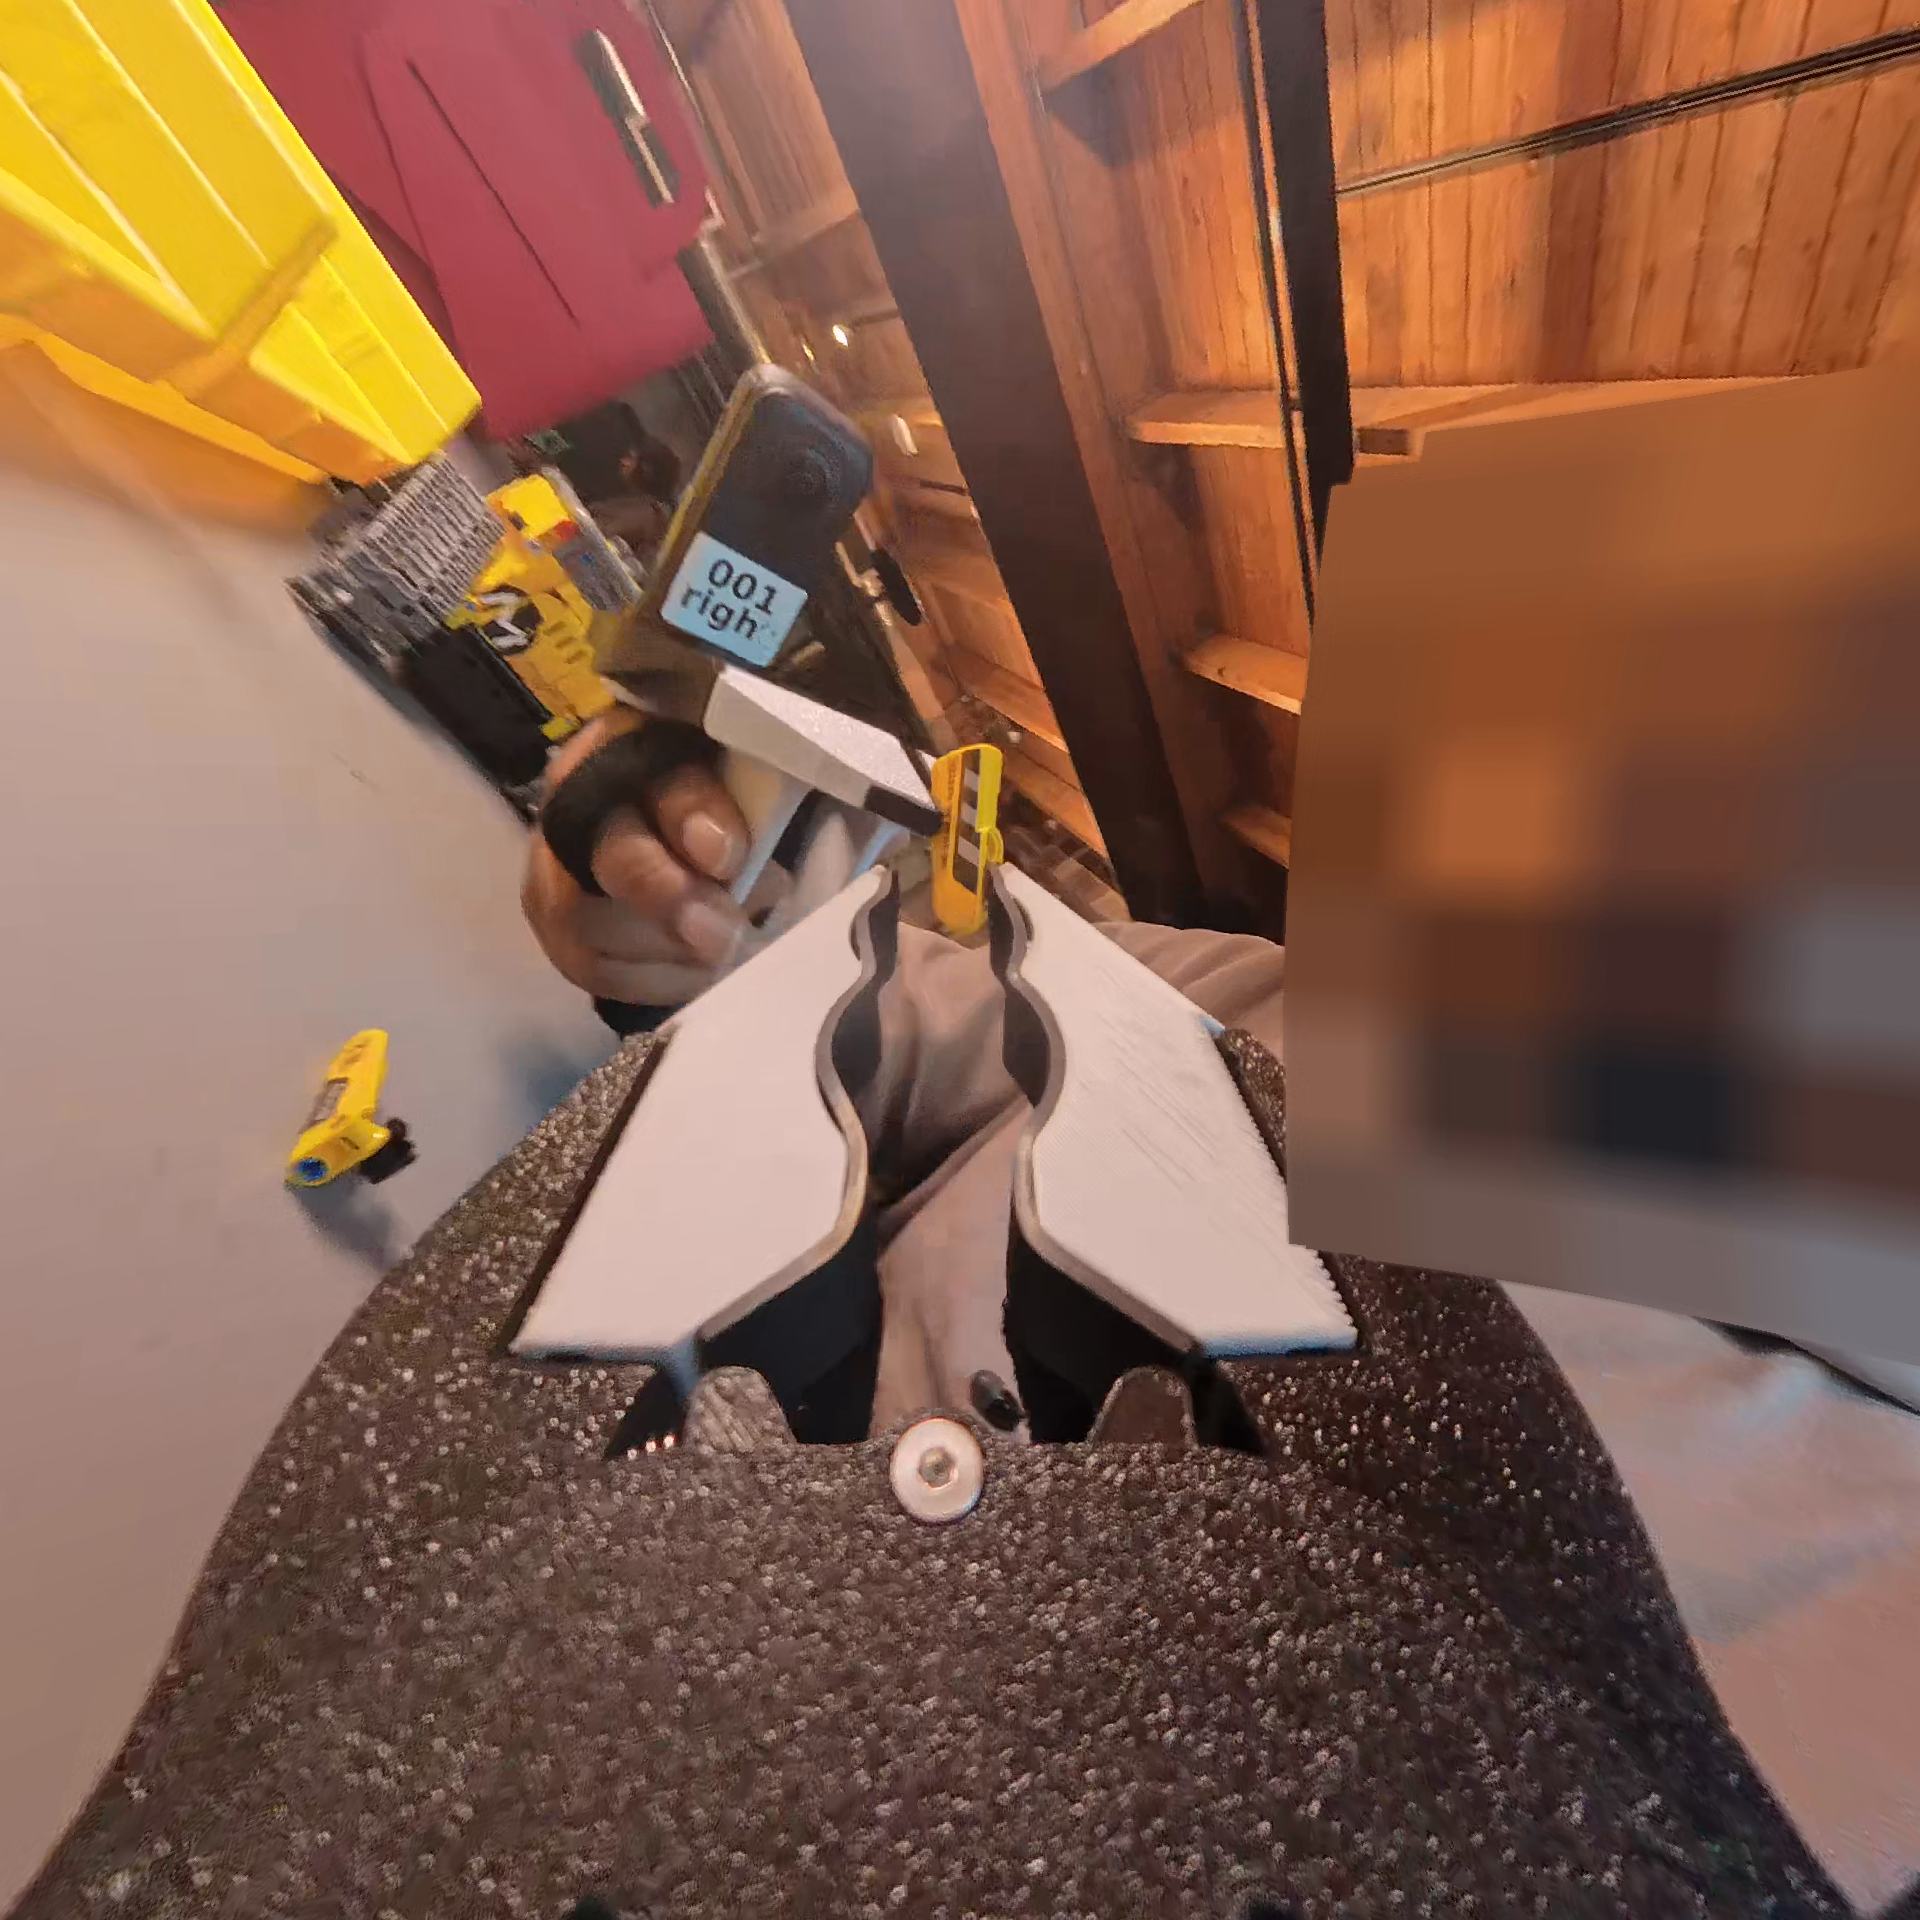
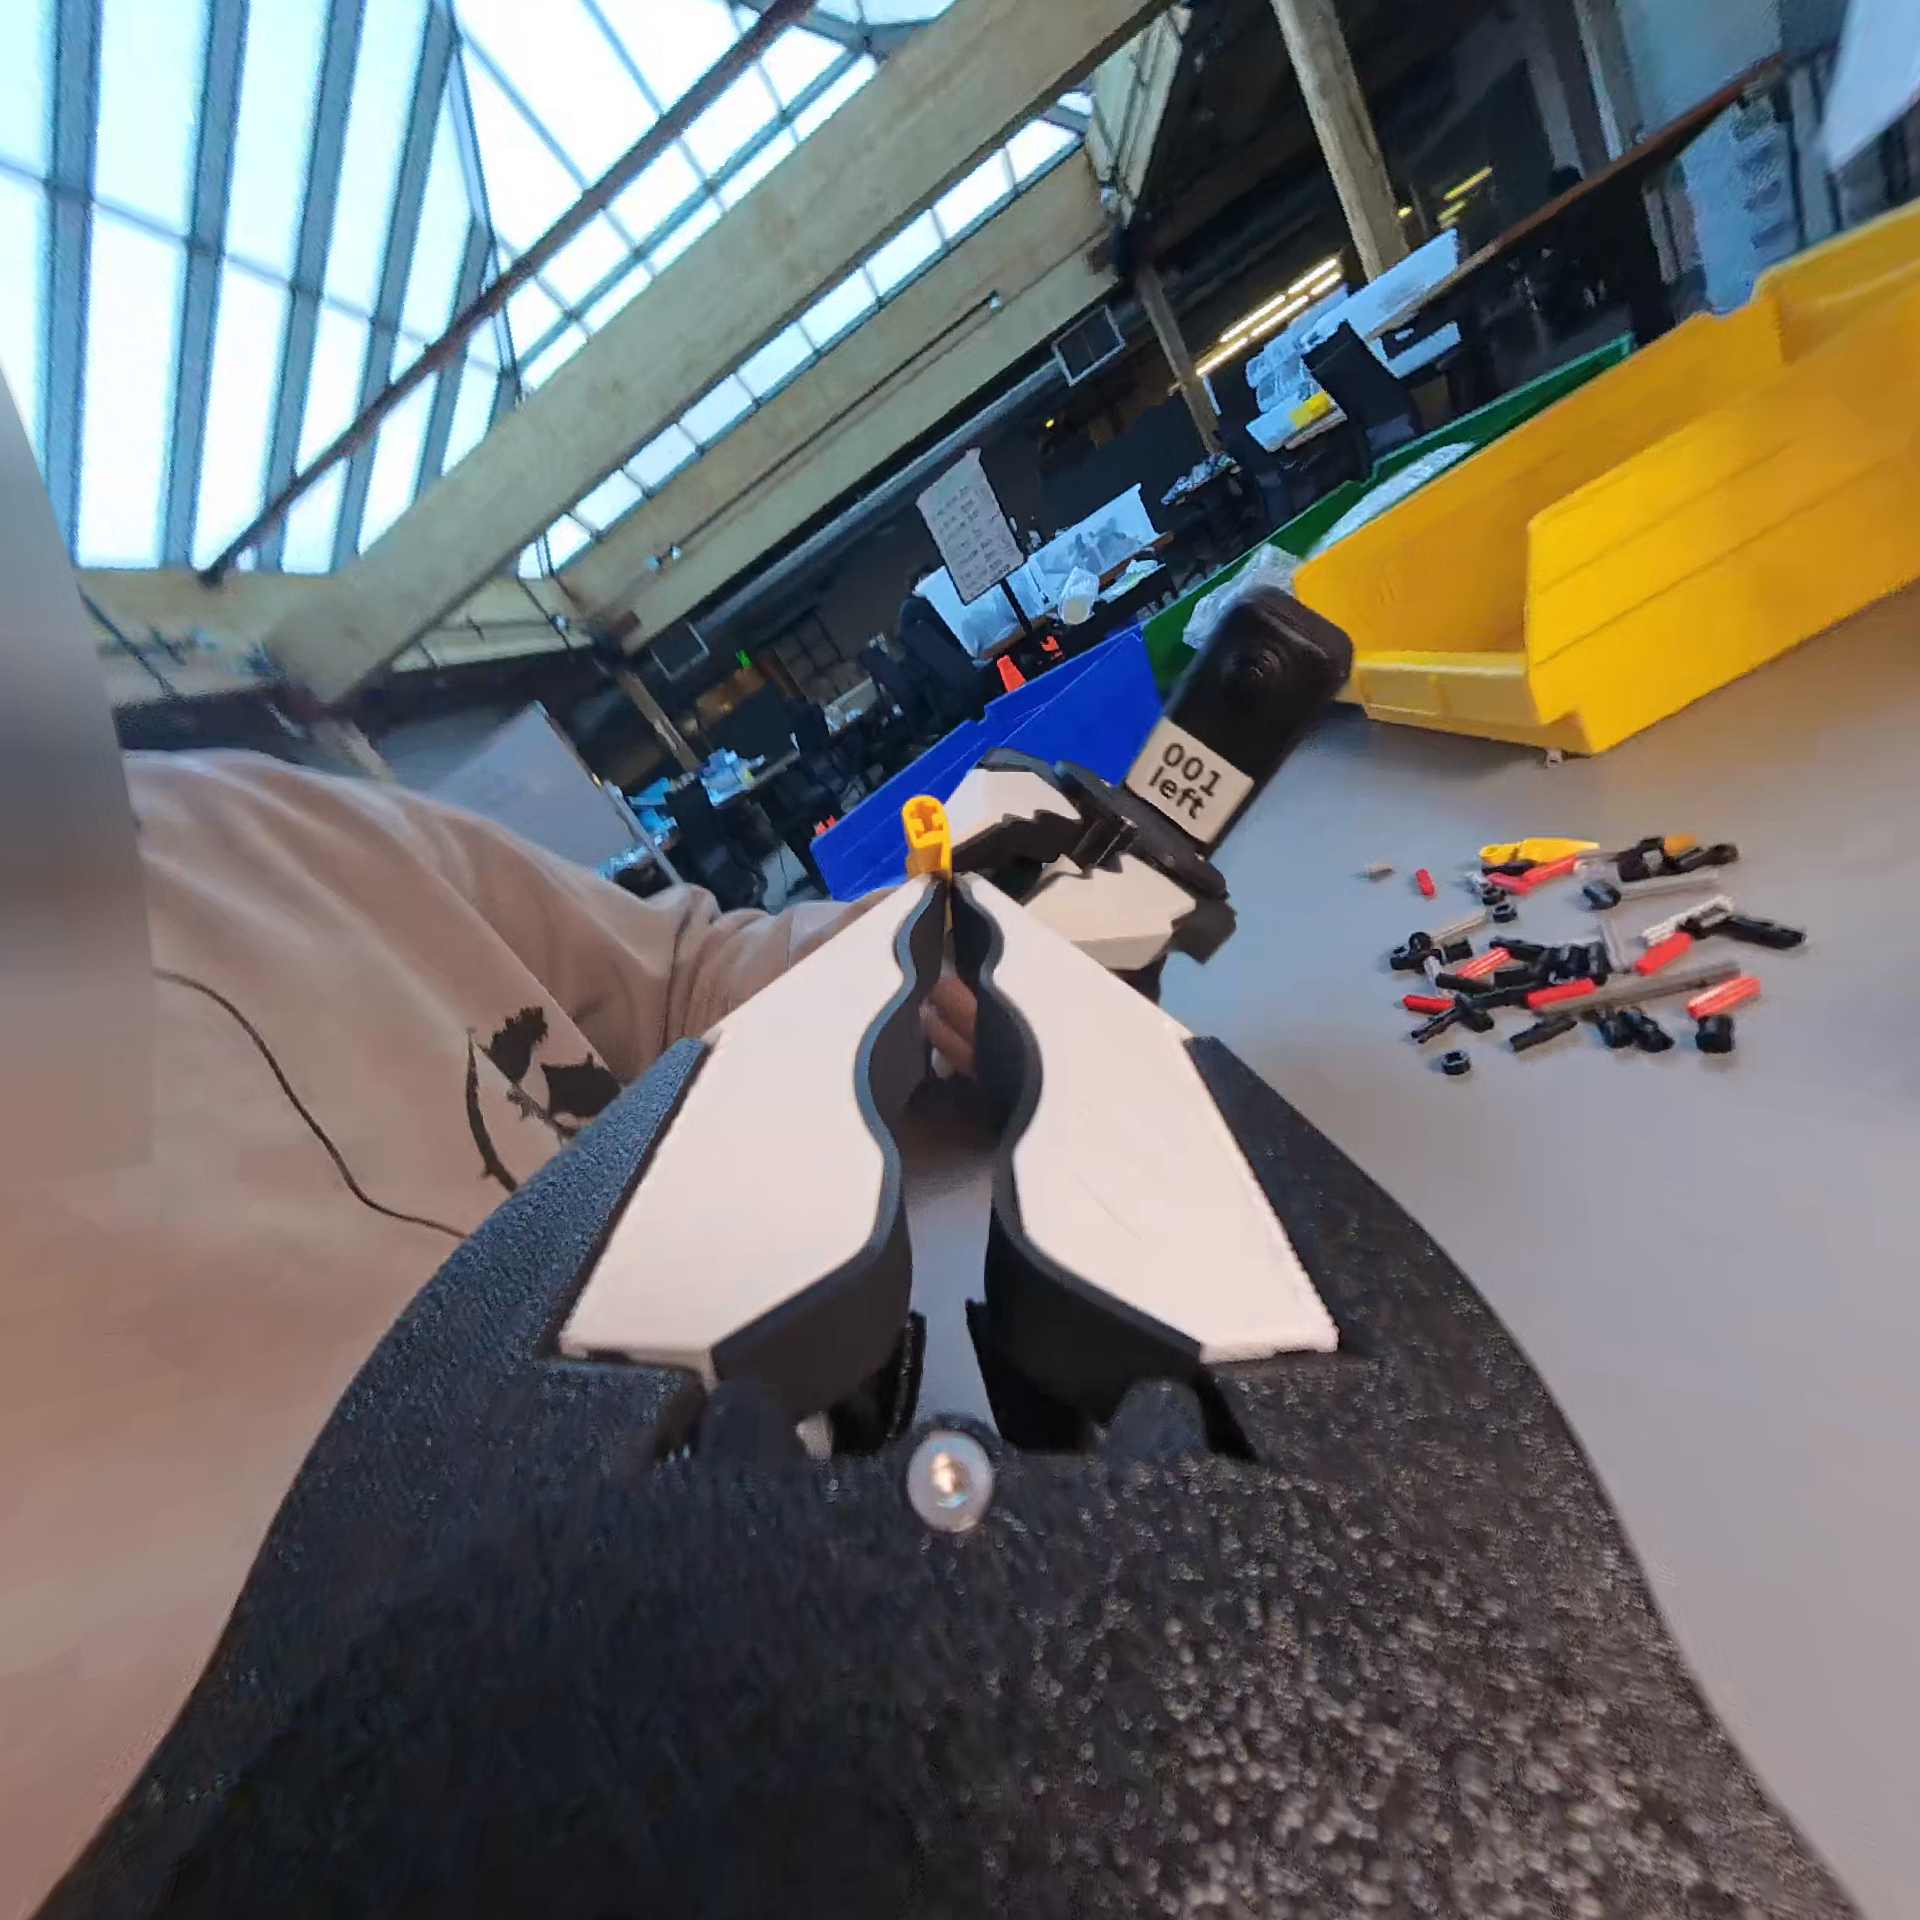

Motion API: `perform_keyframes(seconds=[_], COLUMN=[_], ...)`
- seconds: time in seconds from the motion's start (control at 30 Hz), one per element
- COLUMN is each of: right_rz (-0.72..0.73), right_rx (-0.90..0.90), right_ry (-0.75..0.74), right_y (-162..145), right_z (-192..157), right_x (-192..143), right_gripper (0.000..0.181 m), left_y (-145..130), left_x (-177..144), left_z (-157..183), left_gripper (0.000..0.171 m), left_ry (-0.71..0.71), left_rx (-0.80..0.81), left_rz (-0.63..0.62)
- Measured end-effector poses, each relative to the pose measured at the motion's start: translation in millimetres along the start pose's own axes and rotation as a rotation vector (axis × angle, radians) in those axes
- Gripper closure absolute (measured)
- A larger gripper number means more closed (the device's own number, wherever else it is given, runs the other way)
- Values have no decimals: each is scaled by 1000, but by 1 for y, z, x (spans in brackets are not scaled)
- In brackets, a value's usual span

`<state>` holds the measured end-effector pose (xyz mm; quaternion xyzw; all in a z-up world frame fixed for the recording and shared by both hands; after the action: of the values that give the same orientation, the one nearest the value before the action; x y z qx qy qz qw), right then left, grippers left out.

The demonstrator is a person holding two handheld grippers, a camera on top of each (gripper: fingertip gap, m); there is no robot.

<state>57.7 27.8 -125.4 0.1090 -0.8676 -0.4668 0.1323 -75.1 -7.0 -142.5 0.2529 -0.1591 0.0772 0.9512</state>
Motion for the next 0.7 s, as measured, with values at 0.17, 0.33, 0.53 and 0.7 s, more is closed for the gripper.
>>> perform_keyframes(seconds=[0.17,0.33,0.53,0.7], right_rz=[147,171,187,66], right_rx=[348,458,513,309], right_ry=[6,-45,-14,-83], right_y=[-5,-13,-13,-6], right_z=[20,32,37,34], right_x=[1,3,1,-7], right_gripper=[181,181,175,154], left_y=[9,12,15,19], left_x=[-11,-9,-14,-31], left_z=[4,3,1,-2], left_gripper=[152,160,165,165], left_ry=[204,418,356,245], left_rx=[220,391,207,37], left_rz=[33,9,93,221])
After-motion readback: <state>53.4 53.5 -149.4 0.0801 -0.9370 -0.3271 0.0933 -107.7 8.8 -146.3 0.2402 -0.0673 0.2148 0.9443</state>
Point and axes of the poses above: each gripper's, where its closed fingertips meet, x out along the fingers, y out of its top, z = x × y across the jaws, the point moved 7 cm from there along -x, back along the fingers, and after that the axes turned 3 degrees about -z, right-handed, at the moved point
